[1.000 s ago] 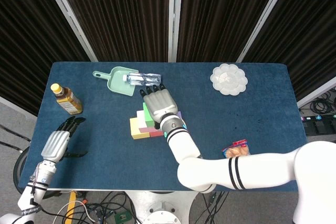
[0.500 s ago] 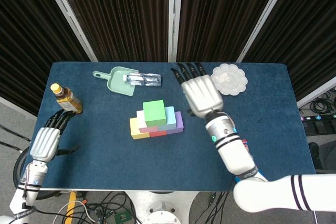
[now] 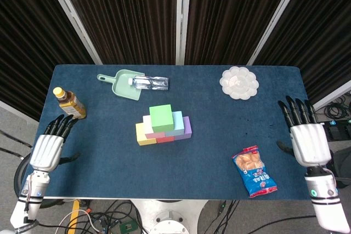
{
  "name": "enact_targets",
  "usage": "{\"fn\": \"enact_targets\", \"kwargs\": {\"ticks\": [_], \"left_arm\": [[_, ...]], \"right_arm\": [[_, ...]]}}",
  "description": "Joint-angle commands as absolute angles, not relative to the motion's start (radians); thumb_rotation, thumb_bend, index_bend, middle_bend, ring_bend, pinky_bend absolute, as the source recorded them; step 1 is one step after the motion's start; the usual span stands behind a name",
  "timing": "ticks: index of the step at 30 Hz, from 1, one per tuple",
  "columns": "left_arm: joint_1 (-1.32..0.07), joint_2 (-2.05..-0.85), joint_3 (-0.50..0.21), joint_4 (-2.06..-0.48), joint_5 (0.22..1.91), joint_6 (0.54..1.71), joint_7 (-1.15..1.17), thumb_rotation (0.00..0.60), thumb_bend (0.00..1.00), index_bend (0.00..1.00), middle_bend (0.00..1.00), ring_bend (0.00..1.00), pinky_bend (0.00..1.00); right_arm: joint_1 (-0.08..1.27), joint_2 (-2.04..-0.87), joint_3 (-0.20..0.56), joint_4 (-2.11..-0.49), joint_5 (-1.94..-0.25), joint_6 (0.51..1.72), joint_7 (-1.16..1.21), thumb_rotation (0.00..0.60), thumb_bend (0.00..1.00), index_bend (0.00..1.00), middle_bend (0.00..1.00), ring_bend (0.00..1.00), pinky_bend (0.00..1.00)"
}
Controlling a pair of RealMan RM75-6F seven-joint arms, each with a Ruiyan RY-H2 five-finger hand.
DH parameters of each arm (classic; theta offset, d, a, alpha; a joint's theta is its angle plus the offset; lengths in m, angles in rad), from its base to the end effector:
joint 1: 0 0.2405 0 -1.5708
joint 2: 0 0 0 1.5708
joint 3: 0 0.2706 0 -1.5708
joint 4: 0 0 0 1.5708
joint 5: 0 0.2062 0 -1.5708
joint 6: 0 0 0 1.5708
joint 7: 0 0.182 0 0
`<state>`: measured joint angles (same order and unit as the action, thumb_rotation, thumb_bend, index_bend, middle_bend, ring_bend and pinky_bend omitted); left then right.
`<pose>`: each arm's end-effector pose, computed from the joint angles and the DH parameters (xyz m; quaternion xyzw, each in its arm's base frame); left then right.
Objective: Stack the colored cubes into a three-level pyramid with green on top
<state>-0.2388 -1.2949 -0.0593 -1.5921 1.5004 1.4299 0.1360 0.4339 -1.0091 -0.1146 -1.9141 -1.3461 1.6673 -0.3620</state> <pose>-0.2730 0.2653 0.1038 -0.6336 -0.3597 -0.4243 0.5376 -0.2252 -0.2736 0.1932 0.6360 -0.2673 0.3930 0.6080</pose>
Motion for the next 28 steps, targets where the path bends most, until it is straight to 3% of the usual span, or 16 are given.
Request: {"fn": "enact_targets", "kwargs": {"ticks": [1,13,28], "left_arm": [[-0.231,-1.306,-0.06,-1.603,1.491,1.438,0.157,0.6,0.03,0.11,0.06,0.0,0.14],[-0.201,-1.353,-0.039,-1.579,1.532,1.49,0.198,0.6,0.03,0.1,0.06,0.0,0.14],[-0.195,-1.373,-0.04,-1.531,1.543,1.492,0.141,0.6,0.03,0.1,0.06,0.0,0.14]], "right_arm": [[0.307,-1.082,-0.162,-1.774,-1.43,1.763,-0.265,0.6,0.0,0.0,0.0,0.0,0.0],[0.173,-1.289,-0.131,-1.456,-1.485,1.752,-0.151,0.6,0.0,0.0,0.0,0.0,0.0],[0.16,-1.287,-0.04,-1.444,-1.531,1.705,-0.138,0.6,0.0,0.0,0.0,0.0,0.0]]}}
